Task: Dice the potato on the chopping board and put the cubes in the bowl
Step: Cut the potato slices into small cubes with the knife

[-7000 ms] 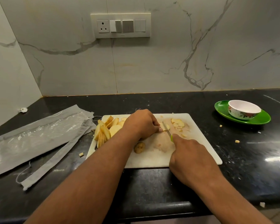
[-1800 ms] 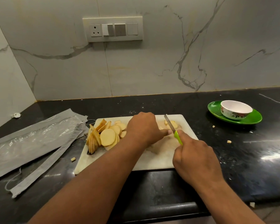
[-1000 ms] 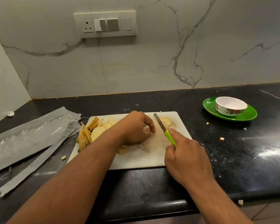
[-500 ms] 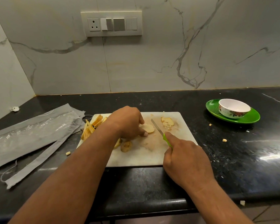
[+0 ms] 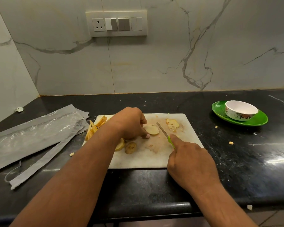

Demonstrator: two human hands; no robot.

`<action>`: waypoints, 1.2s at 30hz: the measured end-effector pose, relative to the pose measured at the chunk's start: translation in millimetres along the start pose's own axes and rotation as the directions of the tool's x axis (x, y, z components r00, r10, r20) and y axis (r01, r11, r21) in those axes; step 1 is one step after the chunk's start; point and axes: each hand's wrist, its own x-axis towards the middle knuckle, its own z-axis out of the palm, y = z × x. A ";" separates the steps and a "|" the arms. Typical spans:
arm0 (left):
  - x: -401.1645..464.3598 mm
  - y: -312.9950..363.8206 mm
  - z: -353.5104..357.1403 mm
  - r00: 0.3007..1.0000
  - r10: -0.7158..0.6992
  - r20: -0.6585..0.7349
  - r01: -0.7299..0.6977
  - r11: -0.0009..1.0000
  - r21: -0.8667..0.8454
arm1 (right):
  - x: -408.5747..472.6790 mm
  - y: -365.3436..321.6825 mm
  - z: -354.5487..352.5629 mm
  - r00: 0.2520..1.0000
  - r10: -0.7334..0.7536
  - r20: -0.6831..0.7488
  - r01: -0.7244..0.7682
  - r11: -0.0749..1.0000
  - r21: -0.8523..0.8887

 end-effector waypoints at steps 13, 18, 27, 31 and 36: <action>2.6 -2.2 6.2 0.999 -0.007 -0.034 0.002 0.988 -0.153 | 0.8 0.1 -1.9 1.000 -0.005 0.009 0.005 0.999 0.031; 5.3 -5.9 11.4 1.000 -0.011 -0.015 0.009 0.987 -0.162 | 4.3 -4.7 -8.5 1.000 0.006 0.024 -0.007 0.999 0.051; 9.2 -5.9 13.1 1.000 0.000 -0.020 -0.003 0.983 -0.181 | 19.3 -22.8 -5.5 1.000 -0.028 -0.011 0.028 1.000 -0.003; 9.9 -2.5 13.7 0.999 -0.004 -0.036 -0.002 0.985 -0.175 | 15.4 -26.6 -6.6 0.999 -0.024 0.027 0.024 1.000 -0.018; 10.6 2.8 12.7 0.999 -0.018 -0.029 0.013 0.985 -0.171 | -6.8 -28.2 -14.8 0.997 -0.033 0.073 0.036 0.999 -0.034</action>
